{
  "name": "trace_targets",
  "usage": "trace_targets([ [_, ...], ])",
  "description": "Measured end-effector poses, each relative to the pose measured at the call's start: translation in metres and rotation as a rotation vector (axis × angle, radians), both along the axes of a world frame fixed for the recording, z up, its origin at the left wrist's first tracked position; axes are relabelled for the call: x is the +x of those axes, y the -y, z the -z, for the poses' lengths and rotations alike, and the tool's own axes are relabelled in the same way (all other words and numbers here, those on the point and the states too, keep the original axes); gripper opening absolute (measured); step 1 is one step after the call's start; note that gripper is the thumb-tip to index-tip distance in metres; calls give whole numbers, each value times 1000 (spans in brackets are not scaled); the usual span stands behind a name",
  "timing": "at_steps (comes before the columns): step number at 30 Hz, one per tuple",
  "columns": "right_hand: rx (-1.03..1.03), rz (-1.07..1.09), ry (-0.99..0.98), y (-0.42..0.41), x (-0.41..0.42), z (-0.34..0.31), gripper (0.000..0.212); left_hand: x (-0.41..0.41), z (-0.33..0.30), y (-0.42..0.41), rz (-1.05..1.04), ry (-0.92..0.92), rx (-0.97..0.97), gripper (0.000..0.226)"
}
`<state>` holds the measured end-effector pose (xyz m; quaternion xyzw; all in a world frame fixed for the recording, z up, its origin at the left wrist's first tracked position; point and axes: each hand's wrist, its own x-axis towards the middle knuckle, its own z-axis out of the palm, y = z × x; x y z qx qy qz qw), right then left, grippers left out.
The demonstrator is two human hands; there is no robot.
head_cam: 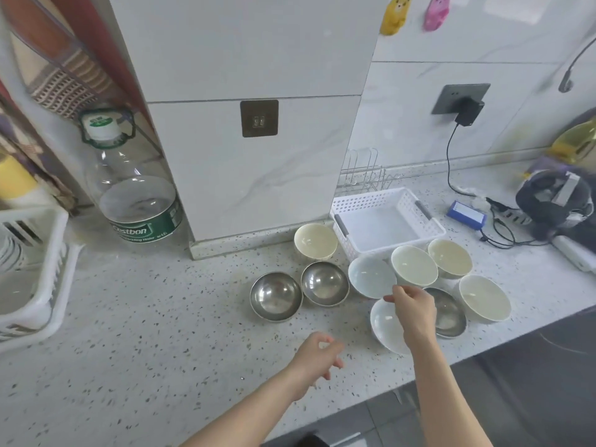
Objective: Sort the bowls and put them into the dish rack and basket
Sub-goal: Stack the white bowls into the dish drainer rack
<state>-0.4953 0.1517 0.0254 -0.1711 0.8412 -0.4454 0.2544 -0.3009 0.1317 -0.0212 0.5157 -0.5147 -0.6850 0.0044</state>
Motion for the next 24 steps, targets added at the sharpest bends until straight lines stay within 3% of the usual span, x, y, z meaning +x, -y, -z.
trace_targets([
  [8,127,-144,-42,7,-66,2,20,-73,15,-7,-19,33,45,76],
  [14,211,-269,-17,14,-107,14,20,-117,24,-15,-109,-8,71,43],
  [21,262,-422,12,20,-131,31,10,-114,19,-11,-240,10,25,42],
  [24,281,-460,51,27,-135,40,29,-98,12,-2,-274,-20,7,40],
])
